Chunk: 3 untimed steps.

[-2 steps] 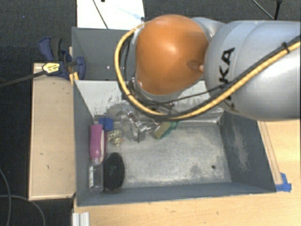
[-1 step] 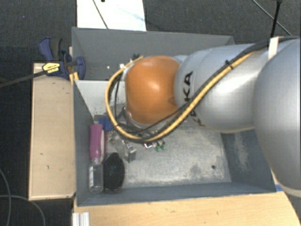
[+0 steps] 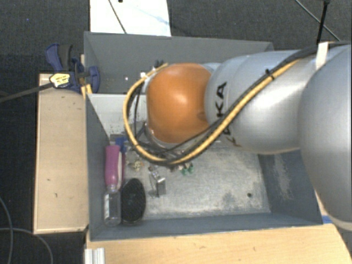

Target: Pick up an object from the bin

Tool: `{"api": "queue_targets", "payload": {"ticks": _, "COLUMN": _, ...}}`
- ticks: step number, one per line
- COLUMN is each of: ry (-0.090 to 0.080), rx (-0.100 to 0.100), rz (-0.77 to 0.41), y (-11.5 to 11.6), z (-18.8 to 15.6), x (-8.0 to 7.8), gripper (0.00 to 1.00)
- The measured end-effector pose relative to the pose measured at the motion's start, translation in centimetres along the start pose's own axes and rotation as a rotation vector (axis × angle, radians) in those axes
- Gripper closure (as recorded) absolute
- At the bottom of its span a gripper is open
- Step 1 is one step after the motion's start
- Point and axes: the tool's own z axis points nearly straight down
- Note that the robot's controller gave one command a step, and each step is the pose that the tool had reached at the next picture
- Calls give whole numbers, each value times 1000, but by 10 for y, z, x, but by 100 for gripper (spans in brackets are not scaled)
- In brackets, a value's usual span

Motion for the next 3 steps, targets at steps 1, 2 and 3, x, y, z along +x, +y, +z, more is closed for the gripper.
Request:
{"api": "queue_targets", "payload": {"ticks": 1, "ry": 4, "rx": 0, "rz": -186, "y": 1, "z": 86, "x": 41, "gripper": 0}}
{"api": "queue_targets", "payload": {"ticks": 2, "ry": -12, "rx": 5, "rz": -616, "y": 24, "z": 101, "x": 28, "gripper": 0}}
{"api": "queue_targets", "payload": {"ticks": 3, "ry": -13, "rx": 4, "rz": -612, "y": 24, "z": 100, "x": 27, "gripper": 100}}
